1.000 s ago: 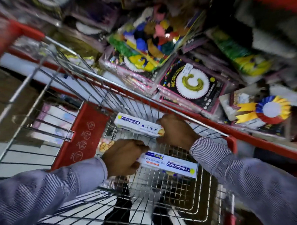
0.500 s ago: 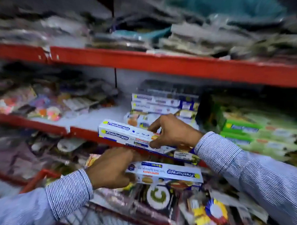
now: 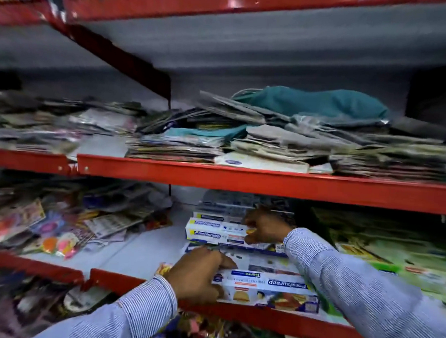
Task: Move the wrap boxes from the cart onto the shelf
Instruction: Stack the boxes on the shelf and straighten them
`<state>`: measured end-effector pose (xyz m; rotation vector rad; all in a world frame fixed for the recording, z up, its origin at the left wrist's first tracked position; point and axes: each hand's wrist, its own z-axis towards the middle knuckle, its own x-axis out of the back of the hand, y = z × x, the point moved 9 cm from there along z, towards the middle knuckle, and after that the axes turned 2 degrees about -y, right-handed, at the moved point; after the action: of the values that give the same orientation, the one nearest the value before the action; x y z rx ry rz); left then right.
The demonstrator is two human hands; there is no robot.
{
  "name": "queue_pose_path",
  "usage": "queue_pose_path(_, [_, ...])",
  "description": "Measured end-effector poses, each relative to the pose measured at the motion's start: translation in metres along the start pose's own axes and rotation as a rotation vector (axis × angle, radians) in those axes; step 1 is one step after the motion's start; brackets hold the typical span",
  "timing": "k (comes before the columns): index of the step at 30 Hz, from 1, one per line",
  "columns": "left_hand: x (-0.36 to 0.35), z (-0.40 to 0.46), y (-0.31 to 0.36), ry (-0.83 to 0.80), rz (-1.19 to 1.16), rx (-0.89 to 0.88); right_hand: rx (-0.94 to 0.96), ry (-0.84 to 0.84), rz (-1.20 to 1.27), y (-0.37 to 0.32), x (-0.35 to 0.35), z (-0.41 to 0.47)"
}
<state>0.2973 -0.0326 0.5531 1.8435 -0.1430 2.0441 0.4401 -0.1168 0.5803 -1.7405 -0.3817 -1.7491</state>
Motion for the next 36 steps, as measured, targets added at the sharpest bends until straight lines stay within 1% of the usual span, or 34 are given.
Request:
queue_pose_path(5, [-0.009,0.007,-0.008,-0.026,-0.018,0.007,-0.03,0.013,-0.02,0.012,-0.025,0.034])
queue_pose_path(10, [-0.015,0.01,-0.017,-0.037,-0.025,0.007,-0.039,0.054,-0.054,0.018,-0.036,0.047])
queue_pose_path(13, [-0.015,0.017,-0.023,-0.029,-0.013,0.015,-0.041,0.111,-0.052,0.018,-0.033,0.046])
queue_pose_path(16, [-0.013,0.027,-0.031,-0.017,-0.014,0.032,-0.036,0.163,-0.104,0.014,-0.024,0.044])
queue_pose_path(19, [-0.009,0.042,-0.043,0.006,-0.034,0.051,-0.039,0.17,-0.144,0.015,-0.013,0.043])
queue_pose_path(22, [-0.008,0.06,-0.059,0.029,-0.051,0.079,-0.006,0.173,-0.131,0.019,-0.004,0.041])
queue_pose_path(25, [-0.009,0.078,-0.074,0.063,-0.12,0.124,0.03,0.12,-0.063,0.021,-0.003,0.035])
queue_pose_path(27, [-0.012,0.087,-0.076,0.088,-0.12,0.126,0.022,0.087,-0.03,0.019,-0.006,0.027])
queue_pose_path(31, [-0.024,0.097,-0.073,0.198,0.019,0.07,0.013,0.022,-0.026,0.018,-0.022,0.011])
queue_pose_path(33, [-0.028,0.097,-0.073,0.269,0.053,0.058,0.006,0.025,-0.024,0.02,-0.028,0.004])
queue_pose_path(36, [-0.033,0.093,-0.07,0.348,0.067,0.004,-0.029,0.051,-0.091,0.021,-0.036,-0.007])
